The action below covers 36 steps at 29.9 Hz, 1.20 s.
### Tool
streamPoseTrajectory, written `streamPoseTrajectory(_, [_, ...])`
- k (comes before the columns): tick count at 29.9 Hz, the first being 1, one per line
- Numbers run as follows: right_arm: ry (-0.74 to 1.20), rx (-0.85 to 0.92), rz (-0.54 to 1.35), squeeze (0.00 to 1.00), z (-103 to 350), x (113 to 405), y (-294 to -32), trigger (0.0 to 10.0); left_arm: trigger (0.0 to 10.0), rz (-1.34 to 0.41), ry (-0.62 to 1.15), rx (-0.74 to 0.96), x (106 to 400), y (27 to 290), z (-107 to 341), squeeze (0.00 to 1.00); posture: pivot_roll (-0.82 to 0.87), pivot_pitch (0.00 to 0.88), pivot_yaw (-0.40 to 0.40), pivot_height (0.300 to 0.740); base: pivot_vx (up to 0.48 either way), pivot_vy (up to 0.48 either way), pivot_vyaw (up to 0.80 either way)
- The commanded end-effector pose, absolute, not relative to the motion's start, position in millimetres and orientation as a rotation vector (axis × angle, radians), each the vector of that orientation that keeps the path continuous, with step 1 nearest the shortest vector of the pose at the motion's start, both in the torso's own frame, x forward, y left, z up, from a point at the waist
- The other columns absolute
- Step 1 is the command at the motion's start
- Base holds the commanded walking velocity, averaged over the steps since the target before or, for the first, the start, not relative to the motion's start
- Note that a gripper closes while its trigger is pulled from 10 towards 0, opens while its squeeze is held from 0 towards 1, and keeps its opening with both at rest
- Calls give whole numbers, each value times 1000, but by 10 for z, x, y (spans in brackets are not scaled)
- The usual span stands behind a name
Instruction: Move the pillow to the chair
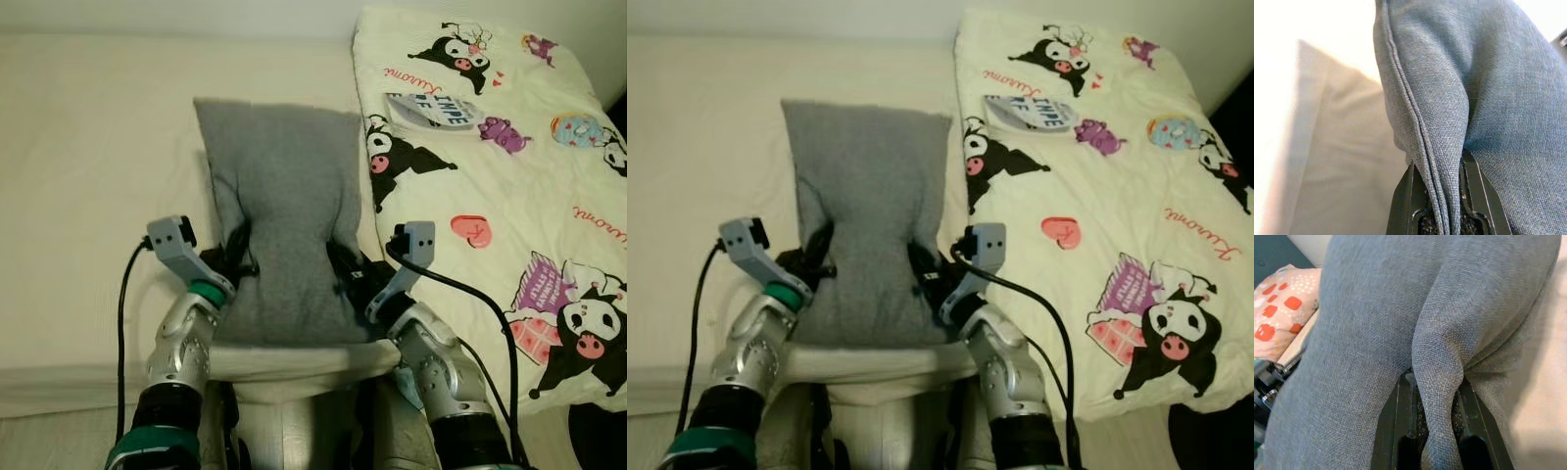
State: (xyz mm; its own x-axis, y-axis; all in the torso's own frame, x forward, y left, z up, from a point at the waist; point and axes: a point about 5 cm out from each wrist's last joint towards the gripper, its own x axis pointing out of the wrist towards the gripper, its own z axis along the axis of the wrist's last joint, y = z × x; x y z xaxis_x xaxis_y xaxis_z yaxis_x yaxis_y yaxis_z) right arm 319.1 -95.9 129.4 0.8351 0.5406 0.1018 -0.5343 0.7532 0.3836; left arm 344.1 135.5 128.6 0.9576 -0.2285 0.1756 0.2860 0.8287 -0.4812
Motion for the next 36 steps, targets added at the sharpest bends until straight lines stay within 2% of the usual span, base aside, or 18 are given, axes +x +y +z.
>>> streamPoseTrajectory(1, [51,428,667,0,1293,3104,-730,0,0,-350,-146,-463,3426,1126,1441,0,83,65,23,591,0,0,0])
streamPoseTrajectory(5, [40,428,642,0,1343,3097,-742,0,0,-324,-155,-399,3403,1105,1503,0,81,47,35,591,0,0,0])
streamPoseTrajectory(6, [29,435,624,0,1372,3102,-745,0,2588,-310,-151,-386,3399,1090,1535,0,80,56,37,591,0,0,0])
streamPoseTrajectory(7, [29,435,624,0,1372,3102,-745,0,2588,-310,-151,-386,3399,1090,1535,0,80,56,37,591,0,0,0])
streamPoseTrajectory(8, [21,432,608,0,1391,3104,-744,0,10000,-298,-148,-365,3397,1078,1564,0,75,62,42,591,0,0,0])
streamPoseTrajectory(11, [-12,410,563,0,1444,3099,-760,471,10000,-300,-110,-340,3400,1025,1620,0,82,49,40,591,0,0,0])
streamPoseTrajectory(12, [-16,402,547,0,1453,3093,-770,4235,10000,-302,-94,-336,3399,1010,1631,0,82,49,40,591,0,0,0])
streamPoseTrajectory(13, [-16,402,547,0,1453,3093,-770,4235,10000,-302,-94,-336,3399,1010,1631,0,82,49,40,591,0,0,0])
streamPoseTrajectory(14, [-2,391,538,0,1443,3094,-774,10000,10000,-297,-93,-313,3401,1008,1649,0,88,30,41,591,0,0,0])
streamPoseTrajectory(24, [60,345,493,0,1318,3120,-786,10000,10000,-270,-77,-270,3360,1028,1660,0,82,18,44,591,0,0,0])
streamPoseTrajectory(27, [60,321,425,0,1286,3137,-845,10000,10000,-305,-147,-197,3294,1022,1726,0,82,18,44,601,0,0,0])
streamPoseTrajectory(36, [61,324,383,0,1284,3099,-895,10000,10000,-308,-127,-137,3194,1002,1677,0,69,31,48,621,0,0,0])
